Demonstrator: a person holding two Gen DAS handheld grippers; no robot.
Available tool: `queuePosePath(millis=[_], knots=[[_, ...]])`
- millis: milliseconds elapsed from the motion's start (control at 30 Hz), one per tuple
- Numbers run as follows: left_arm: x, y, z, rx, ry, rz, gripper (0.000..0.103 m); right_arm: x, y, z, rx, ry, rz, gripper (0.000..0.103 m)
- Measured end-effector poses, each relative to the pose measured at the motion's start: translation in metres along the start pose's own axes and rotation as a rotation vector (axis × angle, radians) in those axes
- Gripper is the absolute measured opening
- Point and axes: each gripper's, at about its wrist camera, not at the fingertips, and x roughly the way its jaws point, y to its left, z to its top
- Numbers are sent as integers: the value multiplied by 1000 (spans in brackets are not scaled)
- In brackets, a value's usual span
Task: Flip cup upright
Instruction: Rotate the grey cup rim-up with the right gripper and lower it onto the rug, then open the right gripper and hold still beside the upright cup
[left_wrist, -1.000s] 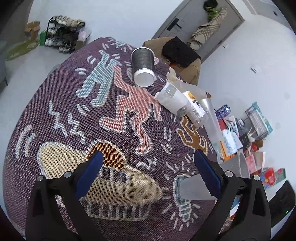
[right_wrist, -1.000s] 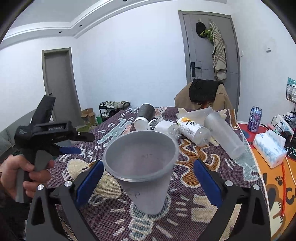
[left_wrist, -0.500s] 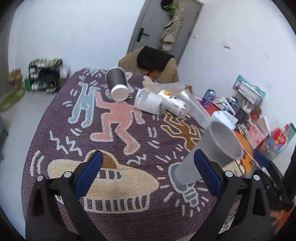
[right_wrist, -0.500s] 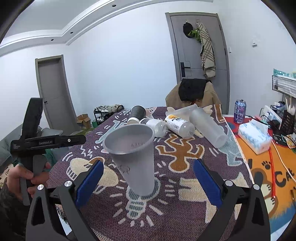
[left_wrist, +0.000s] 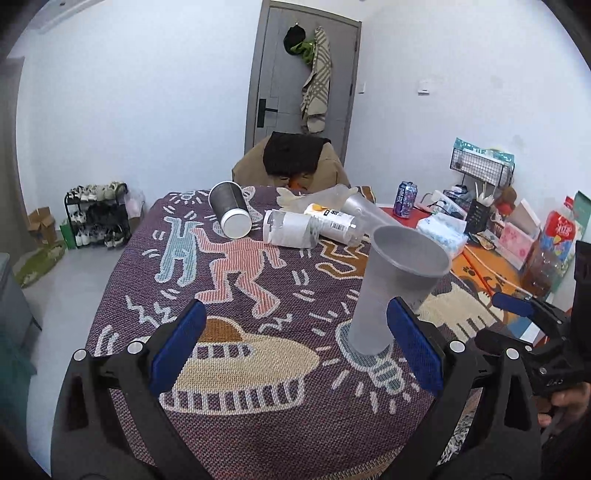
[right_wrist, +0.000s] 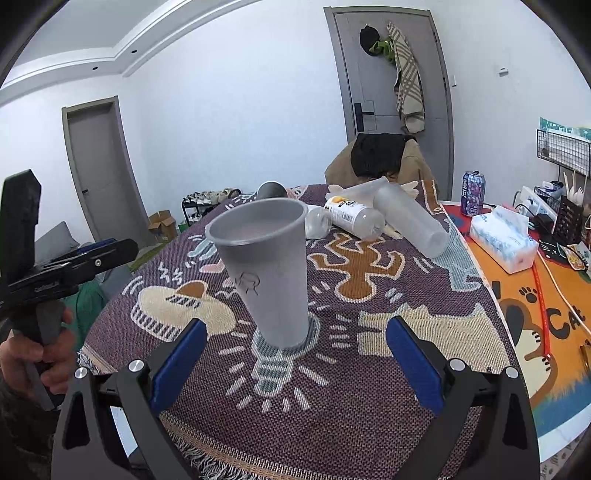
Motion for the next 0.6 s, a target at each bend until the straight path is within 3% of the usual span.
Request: queuePosePath(millis=[600], knots=[[-8,-5,-11,20,-35,39,97,4,1,-4,12,4,4,95]])
